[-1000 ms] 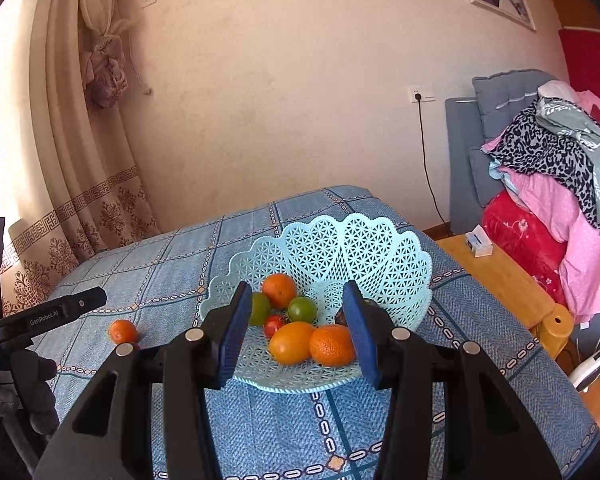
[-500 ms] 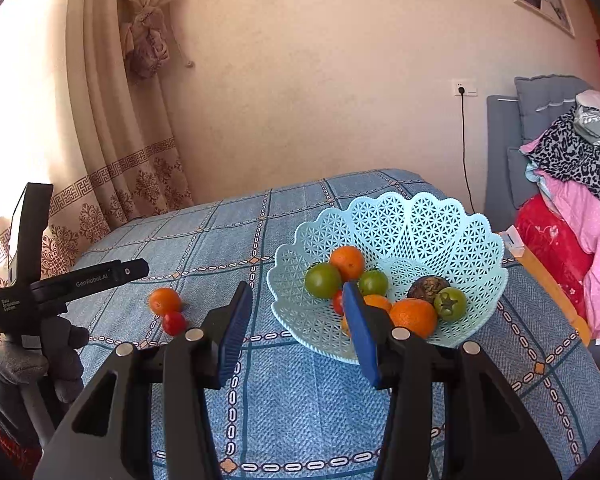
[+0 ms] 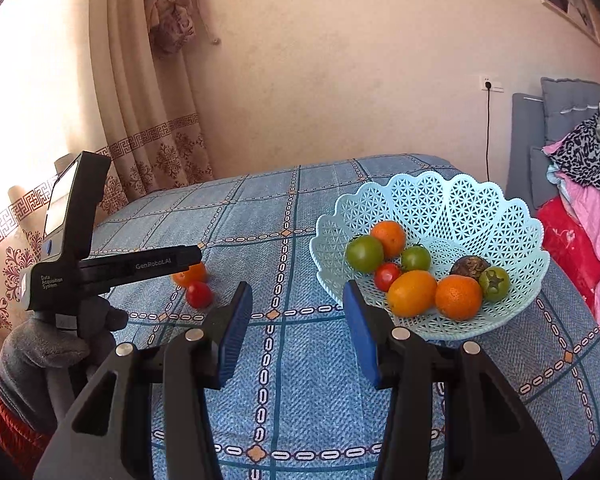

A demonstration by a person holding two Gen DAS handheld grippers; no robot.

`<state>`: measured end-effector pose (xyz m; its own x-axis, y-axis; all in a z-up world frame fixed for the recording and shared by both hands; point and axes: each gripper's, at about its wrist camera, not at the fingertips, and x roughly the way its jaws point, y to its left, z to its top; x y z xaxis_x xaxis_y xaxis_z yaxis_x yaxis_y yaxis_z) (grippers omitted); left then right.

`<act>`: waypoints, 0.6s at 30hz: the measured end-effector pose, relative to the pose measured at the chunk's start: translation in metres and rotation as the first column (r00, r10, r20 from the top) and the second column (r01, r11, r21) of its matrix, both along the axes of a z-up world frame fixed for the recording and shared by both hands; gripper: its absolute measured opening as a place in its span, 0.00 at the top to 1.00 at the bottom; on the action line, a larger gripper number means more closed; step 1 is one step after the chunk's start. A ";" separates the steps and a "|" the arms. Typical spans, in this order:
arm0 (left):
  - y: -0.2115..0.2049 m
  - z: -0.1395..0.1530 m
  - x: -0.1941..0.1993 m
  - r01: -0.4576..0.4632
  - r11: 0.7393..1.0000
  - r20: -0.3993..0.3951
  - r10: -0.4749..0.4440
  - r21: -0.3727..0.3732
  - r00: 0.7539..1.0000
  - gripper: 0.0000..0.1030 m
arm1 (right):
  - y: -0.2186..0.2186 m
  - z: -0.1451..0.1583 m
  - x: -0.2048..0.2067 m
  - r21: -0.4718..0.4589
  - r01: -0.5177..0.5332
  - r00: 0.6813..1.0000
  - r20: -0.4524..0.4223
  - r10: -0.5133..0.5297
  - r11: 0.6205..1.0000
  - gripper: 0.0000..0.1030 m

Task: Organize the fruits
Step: 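Grasp the orange with the left gripper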

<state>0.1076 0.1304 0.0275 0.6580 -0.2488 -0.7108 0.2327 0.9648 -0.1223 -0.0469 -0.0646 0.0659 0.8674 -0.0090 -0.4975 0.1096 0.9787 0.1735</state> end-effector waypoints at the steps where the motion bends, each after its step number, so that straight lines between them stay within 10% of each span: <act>1: -0.001 -0.001 0.001 0.004 1.000 -0.005 -0.004 0.000 1.000 0.16 | 0.001 -0.001 0.000 -0.001 -0.003 1.000 -0.002 0.003 1.000 0.54; 13: -0.012 -0.020 0.017 0.047 0.999 -0.059 -0.046 0.005 0.997 0.58 | 0.012 -0.009 0.007 -0.019 -0.036 0.999 -0.041 0.035 0.999 0.54; 18: -0.007 -0.023 0.017 0.057 0.998 -0.066 -0.058 -0.017 0.996 0.58 | 0.015 -0.014 0.011 -0.009 -0.056 0.996 -0.066 0.056 0.998 0.54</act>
